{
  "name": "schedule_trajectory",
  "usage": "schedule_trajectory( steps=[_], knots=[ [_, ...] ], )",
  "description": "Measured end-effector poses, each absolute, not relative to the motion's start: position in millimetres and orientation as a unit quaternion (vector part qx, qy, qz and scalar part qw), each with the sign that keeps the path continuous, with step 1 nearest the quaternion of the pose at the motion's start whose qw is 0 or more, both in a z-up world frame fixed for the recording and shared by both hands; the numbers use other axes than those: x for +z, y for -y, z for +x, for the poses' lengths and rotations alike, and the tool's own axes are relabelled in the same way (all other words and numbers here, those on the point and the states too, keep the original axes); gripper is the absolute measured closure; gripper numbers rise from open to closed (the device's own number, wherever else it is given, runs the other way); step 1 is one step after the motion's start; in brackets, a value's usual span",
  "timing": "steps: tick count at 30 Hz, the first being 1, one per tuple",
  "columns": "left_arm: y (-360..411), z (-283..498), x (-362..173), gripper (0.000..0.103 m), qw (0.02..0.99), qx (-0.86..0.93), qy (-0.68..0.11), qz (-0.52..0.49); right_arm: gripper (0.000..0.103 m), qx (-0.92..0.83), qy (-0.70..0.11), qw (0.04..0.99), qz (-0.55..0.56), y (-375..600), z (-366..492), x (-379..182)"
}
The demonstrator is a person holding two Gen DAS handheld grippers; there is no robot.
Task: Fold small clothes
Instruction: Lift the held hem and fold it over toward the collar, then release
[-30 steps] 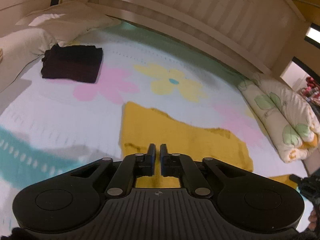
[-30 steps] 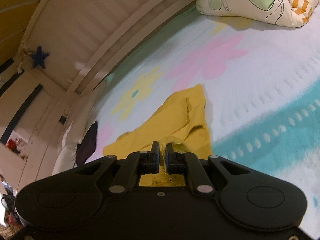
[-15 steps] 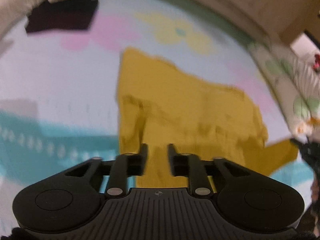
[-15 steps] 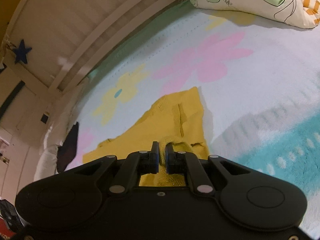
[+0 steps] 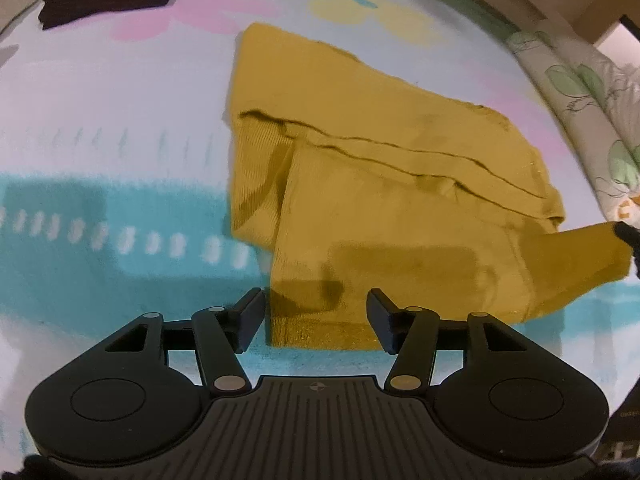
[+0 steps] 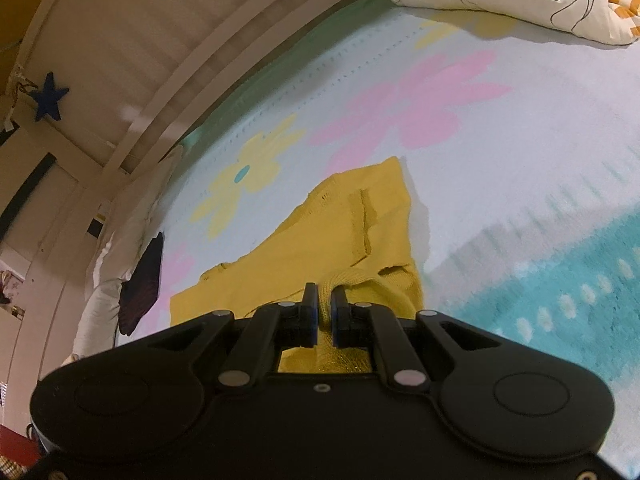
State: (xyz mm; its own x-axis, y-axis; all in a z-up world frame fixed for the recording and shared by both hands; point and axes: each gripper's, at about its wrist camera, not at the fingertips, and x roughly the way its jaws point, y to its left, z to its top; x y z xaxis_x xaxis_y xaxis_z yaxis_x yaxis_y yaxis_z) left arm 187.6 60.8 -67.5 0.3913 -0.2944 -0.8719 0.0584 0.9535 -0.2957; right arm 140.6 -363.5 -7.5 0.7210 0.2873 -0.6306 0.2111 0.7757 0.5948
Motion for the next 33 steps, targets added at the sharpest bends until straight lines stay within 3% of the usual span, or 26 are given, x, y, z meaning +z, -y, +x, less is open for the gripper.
schedule_trajectory(
  steps=[4, 5, 6, 12, 19, 33],
  knots=[
    [-57.2, 193.4, -75.8, 0.05, 0.833, -0.109, -0.53, -0.111, 0.089, 0.025, -0.373, 0.865, 0.334, 364.8, 139.7, -8.2],
    [-56.6, 192.8, -75.2, 0.058, 0.836, -0.115, -0.525, -0.112, 0.089, 0.024, -0.373, 0.865, 0.335, 364.5, 139.6, -8.3],
    [-55.5, 191.8, -73.9, 0.101, 0.837, -0.123, -0.521, -0.113, 0.089, 0.025, -0.374, 0.864, 0.336, 364.3, 139.8, -8.8],
    [-54.6, 178.3, -31.2, 0.098, 0.862, -0.161, -0.459, -0.146, 0.089, 0.03, -0.375, 0.861, 0.344, 368.3, 140.4, -8.6],
    [-79.8, 215.8, 10.6, 0.098, 0.886, -0.129, -0.388, -0.218, 0.089, 0.029, -0.361, 0.86, 0.359, 375.1, 159.1, 0.4],
    [-90.1, 301.9, -17.0, 0.098, 0.888, -0.064, -0.384, -0.244, 0.089, 0.0, -0.383, 0.842, 0.381, 375.3, 243.6, -34.5]
  ],
)
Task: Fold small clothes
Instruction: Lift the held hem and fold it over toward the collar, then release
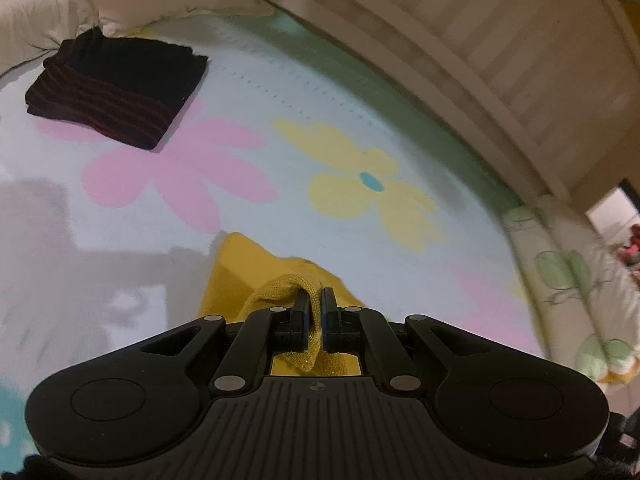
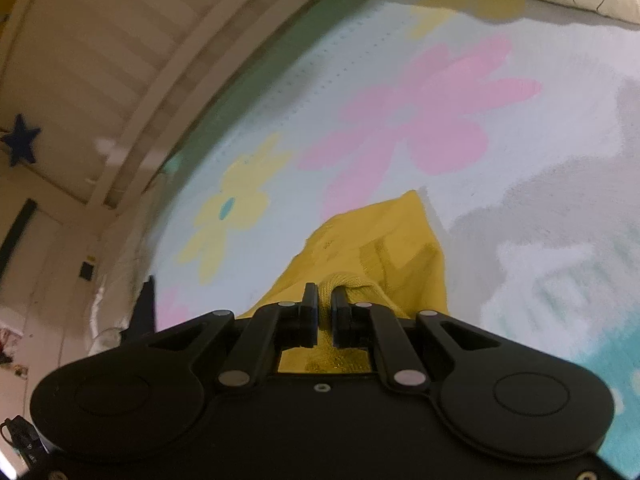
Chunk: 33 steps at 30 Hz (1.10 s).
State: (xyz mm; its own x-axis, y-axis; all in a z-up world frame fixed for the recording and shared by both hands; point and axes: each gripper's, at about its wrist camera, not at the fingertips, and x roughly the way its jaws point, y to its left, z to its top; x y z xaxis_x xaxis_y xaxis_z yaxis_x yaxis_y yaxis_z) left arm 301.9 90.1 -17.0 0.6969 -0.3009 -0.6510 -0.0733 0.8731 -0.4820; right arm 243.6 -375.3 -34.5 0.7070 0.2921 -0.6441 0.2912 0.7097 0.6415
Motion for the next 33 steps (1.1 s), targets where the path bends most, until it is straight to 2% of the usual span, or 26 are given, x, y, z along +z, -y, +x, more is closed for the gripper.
schedule_trajectory(
  steps=[12, 14, 16, 17, 18, 19, 20, 21, 25, 28, 32, 33],
  knots=[
    [-86.6, 339.1, -44.1, 0.097, 0.891, -0.054, -0.394, -0.219, 0.089, -0.029, -0.411, 0.832, 0.371, 388.1, 273.4, -75.0],
    [-87.5, 340.4, -44.8, 0.095, 0.893, -0.048, -0.398, -0.207, 0.085, -0.026, -0.411, 0.834, 0.368, 387.5, 275.1, -77.4],
    [-89.0, 339.7, -42.2, 0.076, 0.897, -0.033, -0.396, -0.192, 0.083, -0.021, -0.408, 0.834, 0.371, 387.6, 276.5, -77.9],
    [-90.3, 337.5, -39.2, 0.074, 0.903, -0.025, -0.387, -0.185, 0.076, -0.018, -0.405, 0.835, 0.372, 389.1, 276.1, -76.8],
    [-91.9, 334.1, -35.1, 0.073, 0.908, -0.019, -0.378, -0.178, 0.063, -0.019, -0.401, 0.839, 0.368, 390.1, 274.2, -74.1],
    [-92.9, 330.5, -30.2, 0.073, 0.913, -0.016, -0.371, -0.167, 0.054, -0.021, -0.394, 0.846, 0.359, 390.2, 271.4, -70.0],
    [-92.6, 327.8, -26.1, 0.073, 0.916, -0.018, -0.369, -0.156, 0.039, -0.025, -0.382, 0.857, 0.346, 389.8, 267.9, -64.1],
    [-91.0, 324.4, -22.2, 0.073, 0.919, -0.022, -0.368, -0.14, 0.032, -0.032, -0.366, 0.869, 0.331, 389.7, 264.0, -57.4],
    [-71.2, 301.4, -16.0, 0.073, 0.925, -0.063, -0.369, -0.066, 0.033, -0.034, -0.329, 0.904, 0.27, 387.7, 247.4, -32.2],
    [-48.0, 279.7, -22.4, 0.073, 0.917, -0.113, -0.383, -0.004, 0.037, -0.007, -0.334, 0.92, 0.205, 372.9, 239.1, -21.7],
    [-22.1, 254.7, -39.2, 0.073, 0.899, -0.167, -0.402, 0.052, 0.077, 0.052, -0.364, 0.923, 0.11, 336.9, 223.6, -24.8],
    [-16.7, 250.4, -44.2, 0.073, 0.893, -0.176, -0.409, 0.06, 0.079, 0.067, -0.371, 0.922, 0.091, 326.8, 219.1, -28.8]
  ],
)
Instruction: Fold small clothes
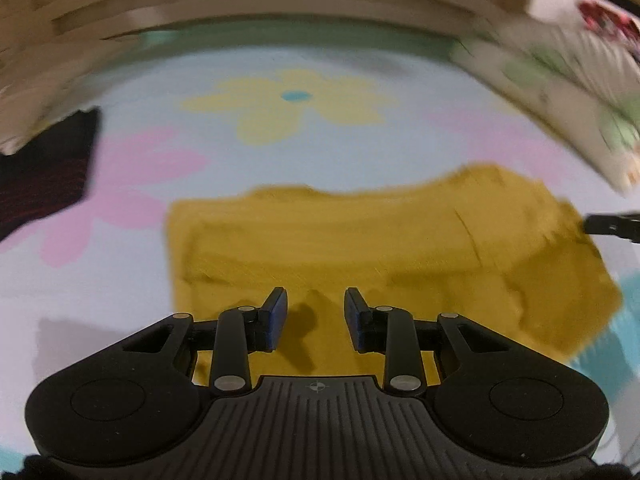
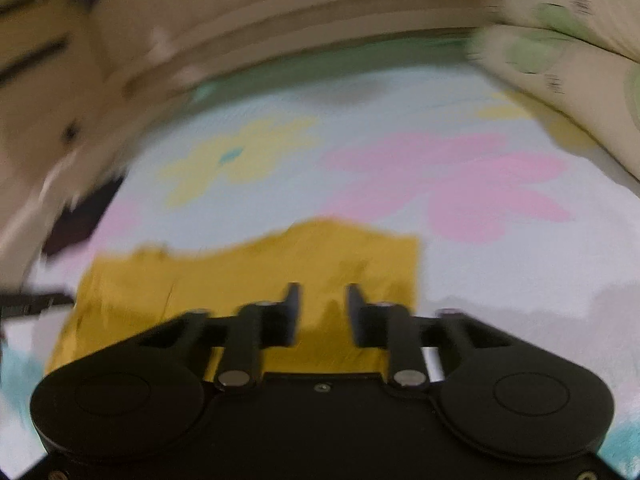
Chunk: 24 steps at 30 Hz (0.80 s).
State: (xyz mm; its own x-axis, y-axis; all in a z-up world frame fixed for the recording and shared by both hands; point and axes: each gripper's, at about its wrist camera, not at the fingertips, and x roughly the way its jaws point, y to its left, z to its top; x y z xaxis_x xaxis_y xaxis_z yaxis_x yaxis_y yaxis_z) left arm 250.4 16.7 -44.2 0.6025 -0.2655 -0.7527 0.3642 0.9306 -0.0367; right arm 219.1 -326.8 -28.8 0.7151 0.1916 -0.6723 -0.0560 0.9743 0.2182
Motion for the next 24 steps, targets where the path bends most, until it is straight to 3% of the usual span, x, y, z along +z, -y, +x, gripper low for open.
schedule_trajectory(
  steps=[10, 24],
  knots=[
    [-1.8, 262.0, -70.9, 0.073, 0.88, -0.188, -0.429, 0.071, 0.08, 0.118, -0.422, 0.899, 0.002, 269.3, 219.8, -69.8],
    [-7.8, 346.5, -69.6, 0.073, 0.898, -0.141, -0.417, 0.006, 0.081, 0.036, -0.379, 0.923, 0.065, 301.9, 283.9, -71.3]
  ],
)
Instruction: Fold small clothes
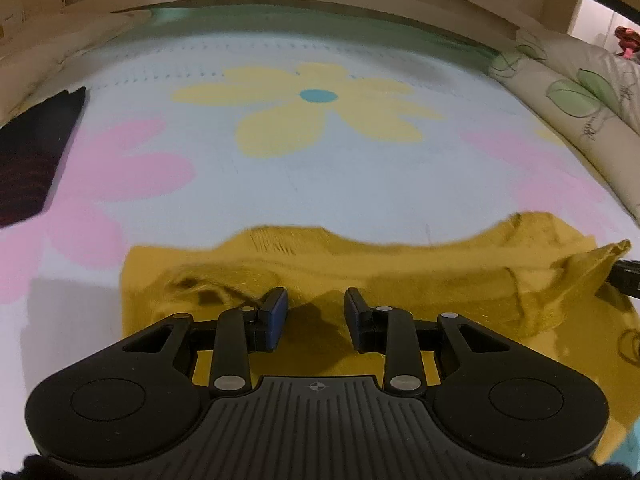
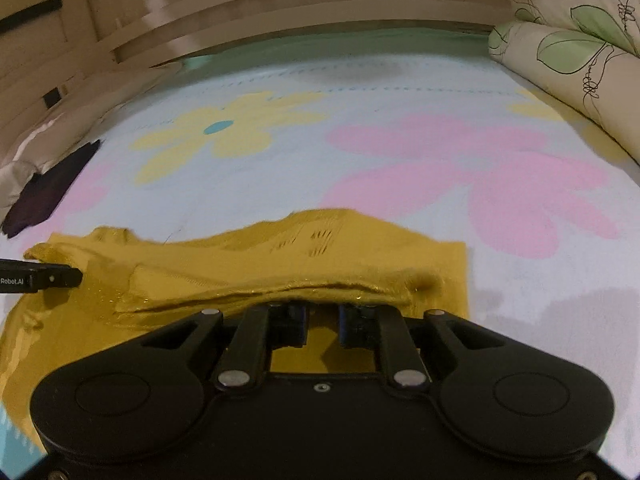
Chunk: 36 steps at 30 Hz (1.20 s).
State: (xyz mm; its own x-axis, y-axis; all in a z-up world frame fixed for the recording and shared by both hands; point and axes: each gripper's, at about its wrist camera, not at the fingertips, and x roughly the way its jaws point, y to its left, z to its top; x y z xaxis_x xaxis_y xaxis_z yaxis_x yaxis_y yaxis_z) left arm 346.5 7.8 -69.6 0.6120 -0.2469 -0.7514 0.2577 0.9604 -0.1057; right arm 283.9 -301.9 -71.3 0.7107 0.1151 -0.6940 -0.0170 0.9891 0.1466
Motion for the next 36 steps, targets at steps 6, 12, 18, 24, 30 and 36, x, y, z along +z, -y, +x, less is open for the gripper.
schedule_trajectory(
  steps=[6, 12, 18, 24, 30, 36],
  knots=[
    [-17.5, 362.6, -59.2, 0.073, 0.905, -0.119, -0.407, -0.016, 0.082, 0.014, -0.377, 0.921, 0.102, 316.0, 301.1, -75.5],
    [-29.3, 358.5, -37.6, 0.072, 0.915, -0.116, -0.386, -0.017, 0.081, -0.015, -0.379, 0.912, 0.158, 333.0, 311.1, -76.9],
    [-19.6, 342.6, -39.8, 0.072, 0.882, -0.219, -0.417, 0.0, 0.073, -0.03, -0.371, 0.915, 0.154, 340.0, 306.2, -67.1],
    [17.2, 323.9, -65.9, 0.072, 0.838, -0.296, -0.45, 0.083, 0.073, -0.027, -0.362, 0.919, 0.152, 344.9, 299.6, -56.7],
    [23.2, 351.2, -70.8, 0.072, 0.877, -0.219, -0.428, 0.019, 0.073, -0.001, -0.36, 0.922, 0.142, 338.6, 296.5, -52.4],
    [4.5, 380.6, -72.5, 0.072, 0.892, -0.136, -0.421, -0.09, 0.073, 0.067, -0.362, 0.924, 0.1, 303.1, 299.4, -48.6]
  ],
)
